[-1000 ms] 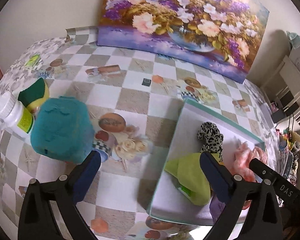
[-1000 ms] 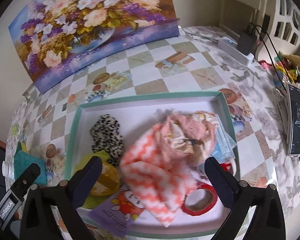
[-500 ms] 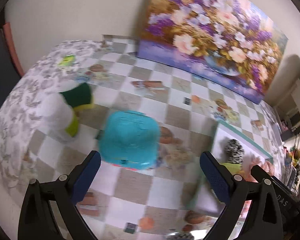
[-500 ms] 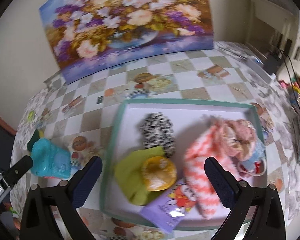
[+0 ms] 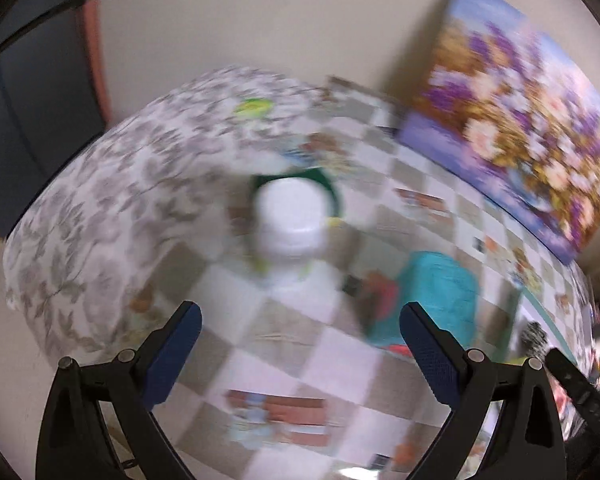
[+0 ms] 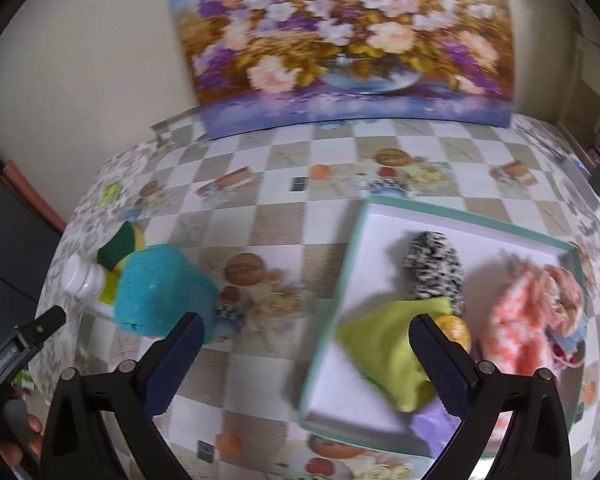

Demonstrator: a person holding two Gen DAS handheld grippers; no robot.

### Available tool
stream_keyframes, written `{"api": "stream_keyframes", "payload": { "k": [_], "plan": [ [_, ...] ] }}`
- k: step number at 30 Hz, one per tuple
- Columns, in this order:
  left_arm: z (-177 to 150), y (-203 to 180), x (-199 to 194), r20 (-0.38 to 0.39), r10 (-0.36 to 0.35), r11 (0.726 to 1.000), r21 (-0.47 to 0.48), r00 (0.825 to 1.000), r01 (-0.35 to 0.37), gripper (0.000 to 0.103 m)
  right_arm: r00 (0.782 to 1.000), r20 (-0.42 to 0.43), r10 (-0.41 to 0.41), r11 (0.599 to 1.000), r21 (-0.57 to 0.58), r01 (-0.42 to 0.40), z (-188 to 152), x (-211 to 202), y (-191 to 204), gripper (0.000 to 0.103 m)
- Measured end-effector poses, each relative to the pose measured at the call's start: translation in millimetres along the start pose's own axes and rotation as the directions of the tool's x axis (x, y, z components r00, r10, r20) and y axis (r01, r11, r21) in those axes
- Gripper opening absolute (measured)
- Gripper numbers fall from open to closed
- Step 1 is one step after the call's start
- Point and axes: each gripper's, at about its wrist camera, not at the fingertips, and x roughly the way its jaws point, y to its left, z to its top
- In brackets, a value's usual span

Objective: Organize soft objects
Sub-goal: 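Move both tools toward the green sponge and the green tissue pack on the bedspread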

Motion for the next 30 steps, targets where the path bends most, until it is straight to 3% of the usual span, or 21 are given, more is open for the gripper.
{"api": "stream_keyframes", "payload": {
  "k": [5, 13, 21, 30],
  "plan": [
    [-0.9, 51.5, 20.6, -0.048, 0.069, 0.993, -0.093, 0.997, -0.073, 0.099, 0.999, 0.006, 0.043, 0.998, -0.041, -0.042, 4.9, 0.4, 25.5, 0.103],
    [25.8, 90.6, 31.3, -0.063, 0.089, 0.991, -0.092, 0.994, -0.095, 0.099, 0.993, -0.003, 0.114, 0.982, -0.153, -0.113, 27.0, 7.0, 89.4, 0.103],
    [67.1, 113.4, 42.6, -0.097, 0.049, 0.995, -0.085, 0.994, -0.057, 0.099, 0.974, -0.125, 0.191, 0.961, -0.177, -0.212, 62.8, 42.2, 149.1, 0.103],
    [96.4, 121.5, 65.0, -0.133, 0.121, 0.991, -0.034, 0.984, -0.127, 0.099, 0.952, -0.267, 0.150, 0.958, -0.199, -0.207, 86.3, 96.8, 199.3, 0.103]
  ]
}}
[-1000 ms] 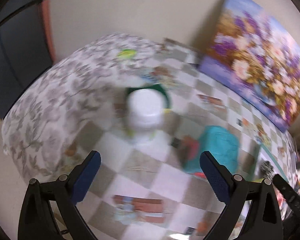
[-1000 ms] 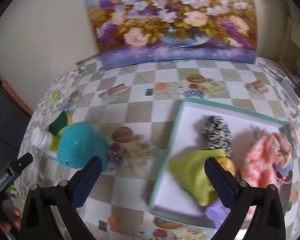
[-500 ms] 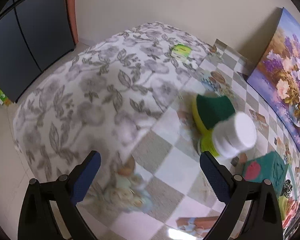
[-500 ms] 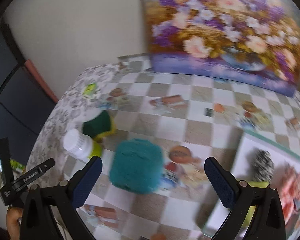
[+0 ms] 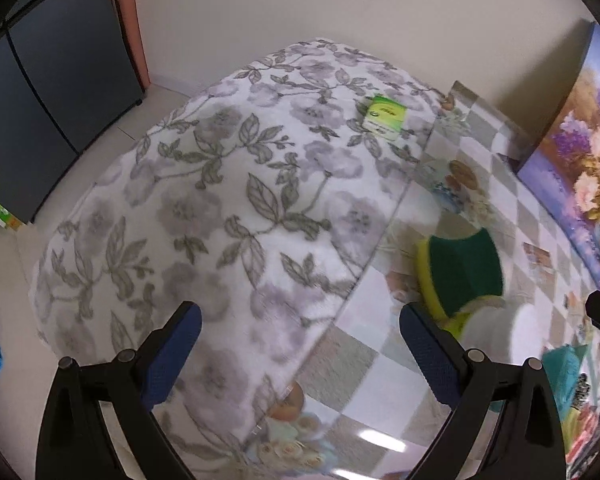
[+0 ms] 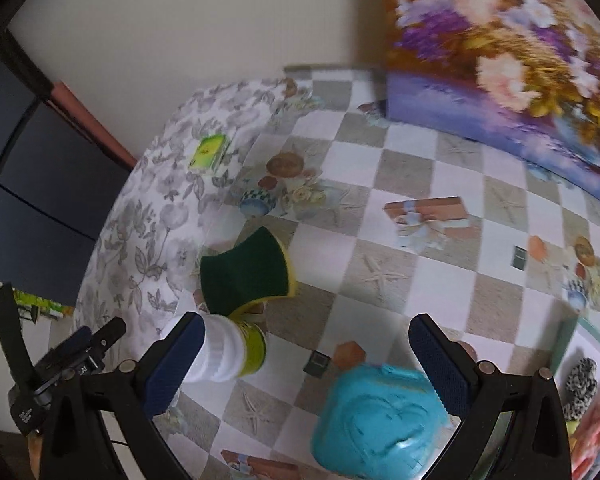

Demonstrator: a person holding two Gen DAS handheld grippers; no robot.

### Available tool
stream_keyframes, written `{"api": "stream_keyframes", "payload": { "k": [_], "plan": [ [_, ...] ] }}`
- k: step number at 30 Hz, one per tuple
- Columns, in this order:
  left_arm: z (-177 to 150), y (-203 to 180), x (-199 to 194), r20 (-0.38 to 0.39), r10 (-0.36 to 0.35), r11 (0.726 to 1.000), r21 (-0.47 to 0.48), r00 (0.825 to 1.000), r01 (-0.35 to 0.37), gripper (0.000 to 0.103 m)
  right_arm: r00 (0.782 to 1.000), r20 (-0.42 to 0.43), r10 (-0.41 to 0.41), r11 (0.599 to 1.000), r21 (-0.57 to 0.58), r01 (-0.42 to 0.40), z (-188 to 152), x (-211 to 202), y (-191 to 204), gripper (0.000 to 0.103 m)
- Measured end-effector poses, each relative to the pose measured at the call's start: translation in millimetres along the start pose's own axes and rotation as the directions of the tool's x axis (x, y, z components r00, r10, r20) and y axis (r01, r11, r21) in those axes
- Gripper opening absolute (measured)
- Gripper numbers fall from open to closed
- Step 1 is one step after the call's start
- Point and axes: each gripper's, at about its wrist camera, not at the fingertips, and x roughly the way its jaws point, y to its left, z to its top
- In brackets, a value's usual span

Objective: Organize soft objects
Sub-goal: 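Move both tools toward the green sponge and the green tissue pack on the bedspread, then grasp the green sponge with the right tool while the left tool grasps the green tissue pack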

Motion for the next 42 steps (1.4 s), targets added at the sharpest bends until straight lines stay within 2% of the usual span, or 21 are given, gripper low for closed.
{"api": "stream_keyframes", "payload": {
  "k": [7, 16, 19, 23, 25, 31, 35, 39, 42],
  "plan": [
    [11.9, 11.2, 16.8, -0.027, 0.022, 1.000, -0.004, 0.999, -0.023, 0.099, 0.997, -0.073, 0.028, 0.999, 0.047, -0.024, 24.4, 33.4, 15.4, 0.103],
    [20.4, 25.0, 32.3, -0.029, 0.025, 1.000, -0.009, 0.999, -0.026, 0.099, 0.983, -0.184, -0.004, 0.992, -0.123, -0.019, 42.1, 78.4, 54.2, 0.103],
    [22.5, 30.1, 38.5, -0.035, 0.024, 1.000, -0.012, 0.999, -0.025, 0.099, 0.977, -0.210, -0.025, 0.988, -0.154, -0.008, 44.7, 92.1, 59.6, 0.103],
    [23.8, 35.8, 43.7, -0.033, 0.018, 1.000, -0.016, 0.999, -0.019, 0.099, 0.963, -0.268, -0.001, 0.984, -0.170, -0.046, 51.5, 107.6, 66.3, 0.103],
    [24.5, 37.4, 45.5, -0.029, 0.019, 1.000, -0.012, 0.999, -0.019, 0.099, 0.961, -0.275, -0.022, 0.978, -0.205, -0.037, 54.4, 113.0, 72.1, 0.103],
    [26.7, 37.9, 51.3, -0.023, 0.018, 1.000, 0.008, 1.000, -0.018, 0.099, 0.934, -0.346, -0.094, 0.948, -0.318, -0.022, 49.8, 135.4, 83.3, 0.103],
    [25.5, 40.1, 54.7, -0.021, 0.017, 1.000, 0.017, 1.000, -0.016, 0.099, 0.930, -0.352, -0.109, 0.938, -0.345, -0.021, 50.3, 139.7, 78.1, 0.103],
    [23.6, 42.5, 57.1, -0.021, 0.005, 1.000, 0.009, 1.000, -0.005, 0.099, 0.915, -0.375, -0.145, 0.934, -0.357, 0.002, 52.9, 139.0, 59.6, 0.103],
    [22.2, 42.4, 56.6, -0.015, 0.001, 1.000, 0.004, 1.000, -0.001, 0.099, 0.914, -0.367, -0.172, 0.933, -0.357, 0.032, 54.1, 137.5, 47.8, 0.103]
  ]
}}
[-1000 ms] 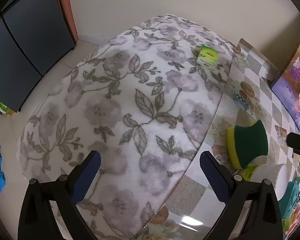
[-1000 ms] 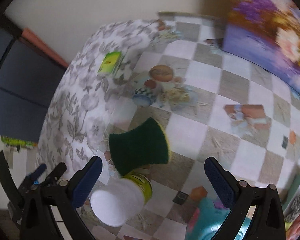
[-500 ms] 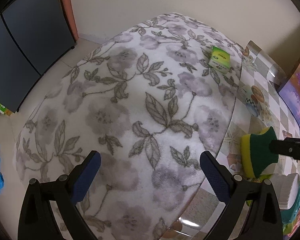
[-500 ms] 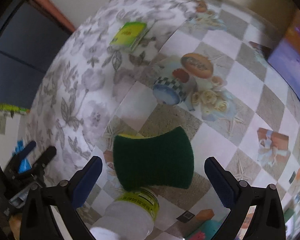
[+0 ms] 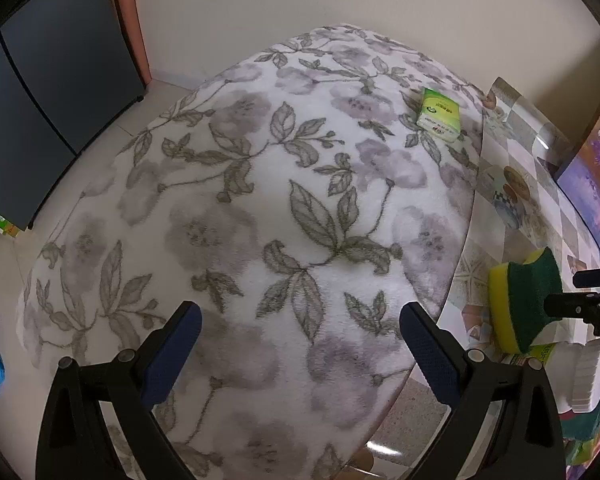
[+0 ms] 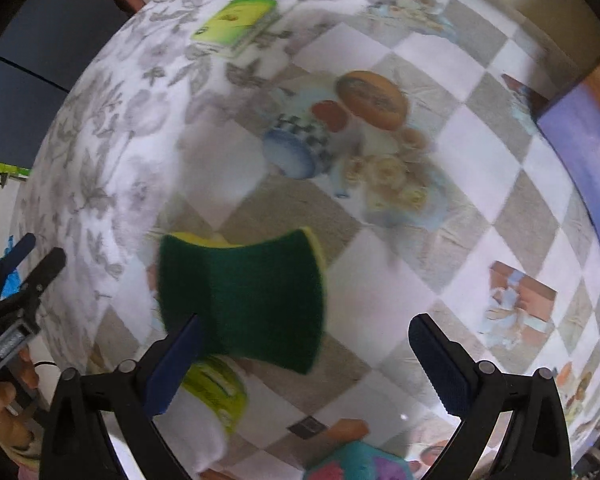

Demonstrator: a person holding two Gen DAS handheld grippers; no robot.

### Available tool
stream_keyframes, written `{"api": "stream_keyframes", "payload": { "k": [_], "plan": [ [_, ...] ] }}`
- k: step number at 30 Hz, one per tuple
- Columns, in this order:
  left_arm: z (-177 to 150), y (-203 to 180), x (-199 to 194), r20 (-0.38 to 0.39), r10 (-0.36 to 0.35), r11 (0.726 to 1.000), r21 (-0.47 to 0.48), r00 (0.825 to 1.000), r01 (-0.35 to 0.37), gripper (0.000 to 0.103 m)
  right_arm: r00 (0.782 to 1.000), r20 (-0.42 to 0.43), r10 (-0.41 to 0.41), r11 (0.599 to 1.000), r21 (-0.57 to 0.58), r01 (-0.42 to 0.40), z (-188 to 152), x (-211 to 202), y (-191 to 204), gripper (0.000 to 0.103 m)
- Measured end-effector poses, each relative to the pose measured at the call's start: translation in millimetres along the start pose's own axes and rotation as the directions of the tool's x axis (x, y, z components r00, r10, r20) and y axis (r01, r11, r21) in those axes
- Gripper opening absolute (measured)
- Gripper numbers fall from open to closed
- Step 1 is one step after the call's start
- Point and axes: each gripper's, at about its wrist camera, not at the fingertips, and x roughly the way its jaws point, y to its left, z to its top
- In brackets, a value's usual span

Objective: Organize soft objects
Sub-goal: 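Grasp the green sponge with the right tool while the left tool grasps the green tissue pack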

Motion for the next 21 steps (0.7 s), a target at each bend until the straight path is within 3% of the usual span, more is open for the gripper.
{"api": "stream_keyframes", "payload": {
  "k": [10, 18, 21],
  "plan": [
    [-1.3, -0.9, 3.3, -0.012, 0.002, 1.000, -0.003, 1.000, -0.002, 0.099, 0.997, 0.073, -0.023, 0.993, 0.115, 0.015, 20.9, 2.2, -21.0, 0.103],
    [-1.9, -2.7, 5.6, -0.018, 0.000, 1.000, 0.003, 1.000, 0.000, 0.099, 0.989, 0.095, -0.111, 0.958, 0.276, 0.081, 18.6, -8.4, -80.9, 0.103],
    [-1.3, -2.3, 5.0, -0.018, -0.006, 1.000, 0.002, 1.000, 0.006, 0.099, 0.990, 0.090, -0.112, 0.956, 0.282, 0.082, 11.0, -13.4, -98.2, 0.103]
  ]
}}
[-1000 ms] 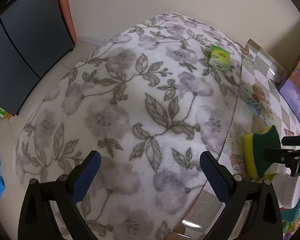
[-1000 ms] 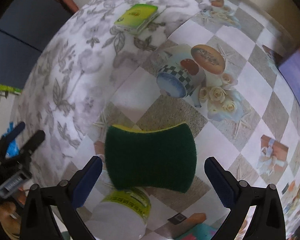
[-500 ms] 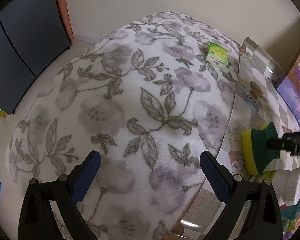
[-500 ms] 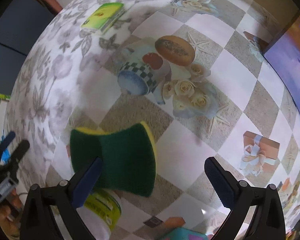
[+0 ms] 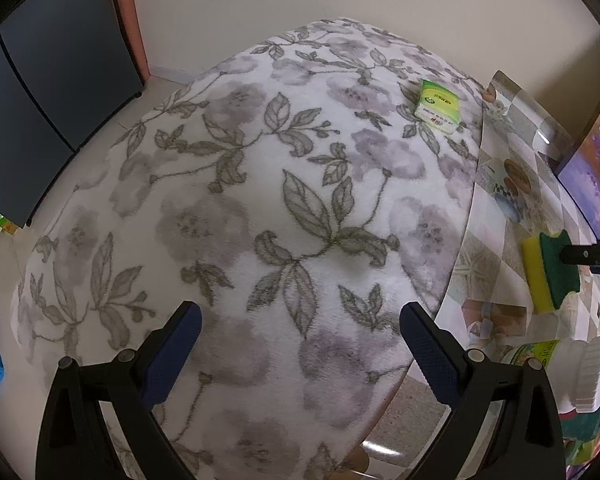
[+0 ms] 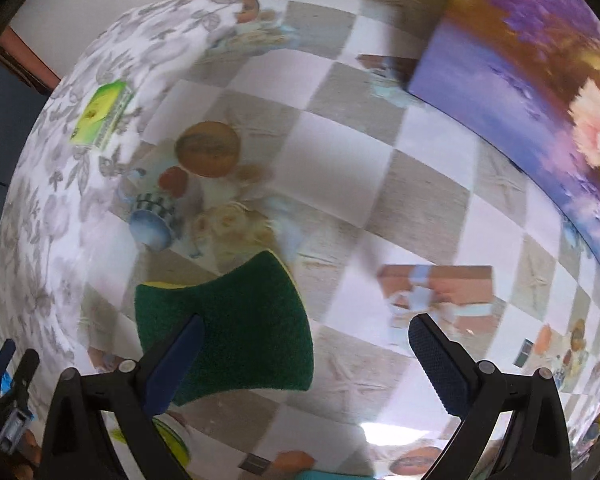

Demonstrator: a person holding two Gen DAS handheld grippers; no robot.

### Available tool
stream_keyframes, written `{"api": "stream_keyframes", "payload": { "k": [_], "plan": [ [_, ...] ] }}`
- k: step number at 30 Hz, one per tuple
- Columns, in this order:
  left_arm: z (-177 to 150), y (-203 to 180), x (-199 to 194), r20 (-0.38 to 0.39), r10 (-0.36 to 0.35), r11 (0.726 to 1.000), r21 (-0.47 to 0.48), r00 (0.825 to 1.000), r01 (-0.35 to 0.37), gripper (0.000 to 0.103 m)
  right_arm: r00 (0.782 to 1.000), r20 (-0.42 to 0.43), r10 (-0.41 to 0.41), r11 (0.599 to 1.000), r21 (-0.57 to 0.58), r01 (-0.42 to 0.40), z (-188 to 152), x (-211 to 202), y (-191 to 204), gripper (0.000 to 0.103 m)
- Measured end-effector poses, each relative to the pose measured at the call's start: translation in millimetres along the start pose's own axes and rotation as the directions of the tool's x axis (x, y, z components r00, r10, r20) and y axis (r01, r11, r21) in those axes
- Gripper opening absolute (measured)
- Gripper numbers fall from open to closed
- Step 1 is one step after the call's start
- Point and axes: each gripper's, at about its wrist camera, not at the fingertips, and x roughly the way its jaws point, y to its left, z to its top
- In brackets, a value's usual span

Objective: Organize soft objects
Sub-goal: 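Grasp the green sponge with the right tool while the left tool grasps the green tissue pack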

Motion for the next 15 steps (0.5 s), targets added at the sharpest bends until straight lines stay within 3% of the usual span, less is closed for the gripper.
{"api": "stream_keyframes", "payload": {
  "k": [5, 10, 15],
  "plan": [
    [0.6, 0.0, -3.7, 0.006, -0.011, 1.000, 0.005, 1.000, 0.011, 0.099, 0.999, -0.027, 0.024, 0.997, -0.077, -0.026, -11.0, -8.3, -12.9, 0.103],
    [-0.6, -1.7, -5.8, 0.005, -0.017, 1.000, 0.003, 1.000, 0.017, 0.099, 0.996, -0.083, -0.023, 0.978, -0.209, 0.005, -28.1, 1.2, -2.9, 0.103],
    [0.0, -2.5, -4.2, 0.001, -0.016, 1.000, 0.011, 1.000, 0.016, 0.099, 0.996, -0.087, 0.010, 0.980, -0.195, -0.027, -21.6, 12.8, 7.7, 0.103]
  ]
}}
